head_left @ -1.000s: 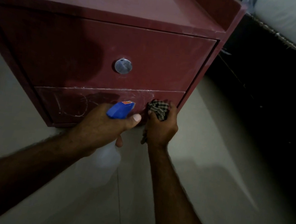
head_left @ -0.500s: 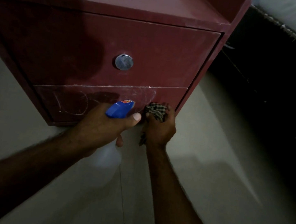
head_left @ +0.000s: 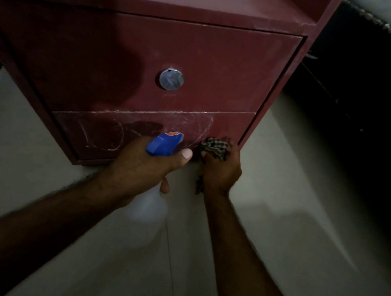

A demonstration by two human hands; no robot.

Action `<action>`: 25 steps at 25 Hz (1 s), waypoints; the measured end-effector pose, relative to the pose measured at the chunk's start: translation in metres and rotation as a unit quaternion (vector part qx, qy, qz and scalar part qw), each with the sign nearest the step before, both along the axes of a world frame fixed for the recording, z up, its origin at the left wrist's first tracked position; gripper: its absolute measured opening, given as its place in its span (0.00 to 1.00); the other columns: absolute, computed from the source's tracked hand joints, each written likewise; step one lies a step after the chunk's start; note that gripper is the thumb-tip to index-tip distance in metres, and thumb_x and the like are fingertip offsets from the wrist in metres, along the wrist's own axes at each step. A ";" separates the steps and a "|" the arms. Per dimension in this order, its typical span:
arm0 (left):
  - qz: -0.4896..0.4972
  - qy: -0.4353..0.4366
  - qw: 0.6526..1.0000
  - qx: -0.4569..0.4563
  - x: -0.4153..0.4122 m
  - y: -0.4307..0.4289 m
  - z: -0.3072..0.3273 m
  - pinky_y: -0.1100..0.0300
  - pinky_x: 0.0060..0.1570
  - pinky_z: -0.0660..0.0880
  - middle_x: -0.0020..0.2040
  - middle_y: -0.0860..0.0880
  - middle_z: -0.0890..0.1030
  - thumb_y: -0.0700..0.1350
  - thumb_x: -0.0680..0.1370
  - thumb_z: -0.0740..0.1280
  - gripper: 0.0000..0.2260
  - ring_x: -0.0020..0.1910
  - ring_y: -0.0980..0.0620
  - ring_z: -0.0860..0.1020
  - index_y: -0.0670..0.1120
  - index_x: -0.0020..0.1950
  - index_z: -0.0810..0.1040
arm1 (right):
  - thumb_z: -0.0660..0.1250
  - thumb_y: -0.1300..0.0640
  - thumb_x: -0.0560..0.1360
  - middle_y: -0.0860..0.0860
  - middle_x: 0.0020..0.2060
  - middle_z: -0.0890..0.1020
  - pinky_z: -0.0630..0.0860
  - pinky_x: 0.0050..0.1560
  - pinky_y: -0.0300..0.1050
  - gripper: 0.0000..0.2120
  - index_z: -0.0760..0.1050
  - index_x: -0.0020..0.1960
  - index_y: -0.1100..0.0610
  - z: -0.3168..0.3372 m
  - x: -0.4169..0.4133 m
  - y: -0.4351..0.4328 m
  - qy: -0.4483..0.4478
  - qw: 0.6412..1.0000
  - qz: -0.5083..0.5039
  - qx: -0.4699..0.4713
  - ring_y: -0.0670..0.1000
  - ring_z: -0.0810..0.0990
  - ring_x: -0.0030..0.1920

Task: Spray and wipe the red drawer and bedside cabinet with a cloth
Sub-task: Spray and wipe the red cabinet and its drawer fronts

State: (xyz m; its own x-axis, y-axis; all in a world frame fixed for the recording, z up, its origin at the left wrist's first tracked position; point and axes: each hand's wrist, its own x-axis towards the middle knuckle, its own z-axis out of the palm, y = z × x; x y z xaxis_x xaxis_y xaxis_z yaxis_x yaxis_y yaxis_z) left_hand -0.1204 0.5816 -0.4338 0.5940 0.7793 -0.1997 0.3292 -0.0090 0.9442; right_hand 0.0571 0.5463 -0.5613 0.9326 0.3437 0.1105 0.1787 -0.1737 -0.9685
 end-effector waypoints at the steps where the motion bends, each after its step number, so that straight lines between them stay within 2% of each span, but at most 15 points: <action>1: -0.002 -0.003 1.000 0.002 -0.001 0.001 0.000 0.49 0.43 0.80 0.39 0.40 0.78 0.58 0.75 0.74 0.17 0.30 0.52 0.80 0.46 0.52 0.81 | 0.79 0.63 0.68 0.47 0.53 0.87 0.82 0.57 0.42 0.26 0.80 0.65 0.54 0.000 0.007 -0.002 0.002 1.000 -0.020 0.007 0.48 0.85 0.53; 3: -0.002 -0.004 1.000 0.010 -0.004 0.004 0.000 0.53 0.44 0.78 0.39 0.41 0.78 0.59 0.74 0.74 0.19 0.30 0.52 0.81 0.44 0.52 0.81 | 0.79 0.63 0.68 0.48 0.52 0.86 0.82 0.57 0.46 0.26 0.80 0.65 0.54 0.002 0.017 -0.004 0.031 0.996 -0.081 0.014 0.51 0.85 0.53; 5: -0.001 -0.005 1.000 0.010 -0.006 0.007 -0.001 0.52 0.47 0.79 0.42 0.36 0.80 0.60 0.73 0.74 0.23 0.31 0.49 0.81 0.43 0.56 0.81 | 0.79 0.61 0.68 0.46 0.52 0.86 0.82 0.57 0.48 0.26 0.80 0.64 0.52 0.002 0.015 0.000 0.051 0.993 -0.110 0.002 0.50 0.84 0.52; 8: 0.003 -0.011 1.000 0.000 -0.008 0.008 -0.002 0.52 0.43 0.79 0.41 0.40 0.79 0.63 0.69 0.74 0.29 0.31 0.48 0.81 0.41 0.57 0.80 | 0.80 0.59 0.67 0.46 0.53 0.86 0.82 0.57 0.46 0.28 0.79 0.65 0.50 -0.003 0.001 0.006 0.055 0.997 -0.045 -0.013 0.49 0.84 0.52; 10: -0.003 -0.009 1.000 0.003 -0.007 0.008 -0.003 0.51 0.42 0.79 0.40 0.43 0.78 0.62 0.72 0.75 0.26 0.30 0.48 0.81 0.40 0.56 0.80 | 0.81 0.58 0.67 0.45 0.55 0.86 0.81 0.56 0.42 0.31 0.77 0.68 0.49 -0.009 -0.004 0.004 0.055 0.998 -0.008 -0.026 0.47 0.84 0.52; 12: -0.009 -0.023 1.000 0.002 -0.006 0.008 -0.005 0.49 0.42 0.80 0.41 0.43 0.78 0.59 0.74 0.75 0.22 0.31 0.46 0.81 0.41 0.54 0.80 | 0.80 0.58 0.68 0.46 0.53 0.86 0.81 0.54 0.42 0.30 0.76 0.67 0.48 -0.010 0.001 0.003 0.066 0.997 -0.034 -0.032 0.49 0.84 0.51; 14: -0.009 -0.029 1.000 0.008 -0.007 0.008 -0.004 0.51 0.43 0.80 0.40 0.44 0.78 0.58 0.75 0.75 0.19 0.31 0.46 0.81 0.44 0.54 0.81 | 0.79 0.57 0.69 0.49 0.53 0.85 0.80 0.51 0.43 0.28 0.76 0.67 0.49 -0.006 0.005 0.005 0.094 0.991 -0.083 -0.042 0.54 0.85 0.52; 16: -0.001 -0.030 0.999 0.013 -0.008 0.009 -0.002 0.55 0.42 0.78 0.37 0.48 0.79 0.58 0.75 0.74 0.19 0.30 0.48 0.81 0.43 0.52 0.81 | 0.77 0.56 0.71 0.50 0.55 0.85 0.81 0.53 0.45 0.27 0.75 0.68 0.49 -0.005 0.002 0.010 0.101 0.990 -0.085 -0.055 0.54 0.84 0.53; 17: 0.002 -0.029 0.999 0.014 -0.008 0.009 -0.001 0.56 0.42 0.77 0.36 0.50 0.79 0.58 0.75 0.74 0.18 0.30 0.49 0.81 0.43 0.51 0.81 | 0.77 0.56 0.71 0.48 0.54 0.85 0.81 0.54 0.45 0.27 0.74 0.68 0.48 -0.006 -0.003 0.012 0.100 0.992 -0.064 -0.050 0.53 0.84 0.53; 19: 0.006 -0.027 1.000 0.015 -0.009 0.011 0.000 0.57 0.42 0.76 0.35 0.50 0.79 0.57 0.75 0.74 0.17 0.30 0.49 0.81 0.43 0.48 0.80 | 0.78 0.56 0.71 0.42 0.50 0.83 0.79 0.51 0.37 0.28 0.74 0.68 0.46 -0.011 -0.014 0.012 0.095 0.995 -0.008 -0.037 0.45 0.83 0.49; 21: 0.004 -0.030 0.999 0.017 -0.010 0.011 0.000 0.57 0.40 0.75 0.35 0.49 0.77 0.57 0.76 0.74 0.18 0.29 0.50 0.80 0.42 0.44 0.78 | 0.78 0.56 0.71 0.37 0.47 0.80 0.76 0.48 0.33 0.29 0.73 0.68 0.44 -0.014 -0.016 0.011 0.098 0.995 0.002 -0.028 0.41 0.81 0.47; 23: -0.002 -0.038 0.999 0.024 -0.011 0.009 0.000 0.58 0.39 0.74 0.33 0.50 0.76 0.57 0.76 0.74 0.18 0.28 0.51 0.79 0.44 0.40 0.77 | 0.77 0.57 0.71 0.39 0.47 0.80 0.76 0.49 0.37 0.27 0.73 0.65 0.43 -0.011 -0.009 0.011 0.126 0.991 -0.048 -0.020 0.48 0.83 0.50; 25: -0.005 -0.043 0.999 0.025 -0.012 0.008 0.001 0.57 0.40 0.75 0.34 0.49 0.76 0.57 0.76 0.74 0.19 0.29 0.50 0.80 0.41 0.43 0.77 | 0.78 0.57 0.71 0.48 0.53 0.84 0.78 0.53 0.41 0.27 0.74 0.67 0.47 -0.007 -0.005 0.014 0.160 0.983 -0.084 -0.031 0.54 0.84 0.55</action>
State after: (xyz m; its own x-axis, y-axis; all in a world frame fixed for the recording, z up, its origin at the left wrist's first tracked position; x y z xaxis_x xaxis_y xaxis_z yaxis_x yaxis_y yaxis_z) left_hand -0.1322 0.5898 -0.4326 0.6159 0.7805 -0.1074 0.2457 -0.0607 0.9675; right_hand 0.0524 0.5606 -0.5686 0.9603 0.1796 -0.2133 -0.1686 -0.2349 -0.9573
